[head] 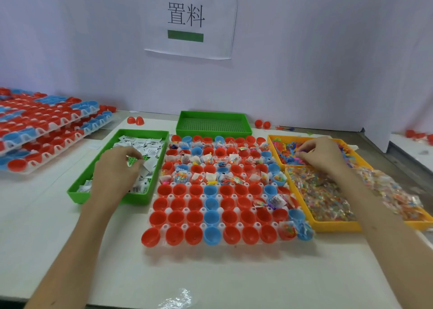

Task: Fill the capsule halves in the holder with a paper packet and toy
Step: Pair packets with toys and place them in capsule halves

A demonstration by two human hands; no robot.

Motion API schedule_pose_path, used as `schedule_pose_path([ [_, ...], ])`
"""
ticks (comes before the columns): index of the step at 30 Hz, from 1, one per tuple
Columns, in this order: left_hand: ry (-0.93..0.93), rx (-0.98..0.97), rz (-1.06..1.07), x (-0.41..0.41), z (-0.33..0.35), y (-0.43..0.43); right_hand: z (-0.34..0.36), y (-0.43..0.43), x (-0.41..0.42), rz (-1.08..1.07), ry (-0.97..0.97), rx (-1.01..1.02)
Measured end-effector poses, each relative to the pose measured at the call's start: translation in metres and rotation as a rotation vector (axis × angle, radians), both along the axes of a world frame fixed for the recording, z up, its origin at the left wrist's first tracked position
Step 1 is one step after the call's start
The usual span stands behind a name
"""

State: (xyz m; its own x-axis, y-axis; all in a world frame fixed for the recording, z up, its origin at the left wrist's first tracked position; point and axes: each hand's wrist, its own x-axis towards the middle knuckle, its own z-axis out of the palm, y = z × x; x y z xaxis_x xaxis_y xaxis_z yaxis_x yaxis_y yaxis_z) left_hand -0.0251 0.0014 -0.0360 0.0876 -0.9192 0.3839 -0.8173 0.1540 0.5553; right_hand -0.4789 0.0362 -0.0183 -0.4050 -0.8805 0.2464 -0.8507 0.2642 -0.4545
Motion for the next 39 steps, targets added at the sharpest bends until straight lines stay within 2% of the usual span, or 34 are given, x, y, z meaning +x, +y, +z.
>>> schedule_pose_path([
  [5,0.204,-0.250,0.012,-0.009,0.011,0.013,0.016,0.009,0.009,0.029,-0.055,-0.171],
  [10,0.333,-0.356,-0.115,-0.053,0.043,0.027,0.054,0.033,0.051,0.272,-0.254,-0.170],
  [13,0.444,-0.336,-0.173,-0.082,0.059,0.042,0.078,0.056,0.088,0.398,-0.444,-0.316],
  [17,0.820,-0.243,-0.350,-0.119,0.076,0.075,0.093,0.096,0.131,0.519,-0.674,-0.546],
  [19,0.956,-0.196,-0.407,-0.132,0.079,0.093,0.089,0.113,0.147,0.540,-0.753,-0.579],
  [22,1.062,-0.143,-0.415,-0.146,0.074,0.116,0.078,0.132,0.160,0.543,-0.823,-0.590],
  [28,1.120,-0.098,-0.455,-0.153,0.066,0.138,0.061,0.140,0.166,0.525,-0.798,-0.594],
  [39,1.204,-0.083,-0.470,-0.155,0.060,0.142,0.058,0.144,0.165,0.526,-0.906,-0.608],
])
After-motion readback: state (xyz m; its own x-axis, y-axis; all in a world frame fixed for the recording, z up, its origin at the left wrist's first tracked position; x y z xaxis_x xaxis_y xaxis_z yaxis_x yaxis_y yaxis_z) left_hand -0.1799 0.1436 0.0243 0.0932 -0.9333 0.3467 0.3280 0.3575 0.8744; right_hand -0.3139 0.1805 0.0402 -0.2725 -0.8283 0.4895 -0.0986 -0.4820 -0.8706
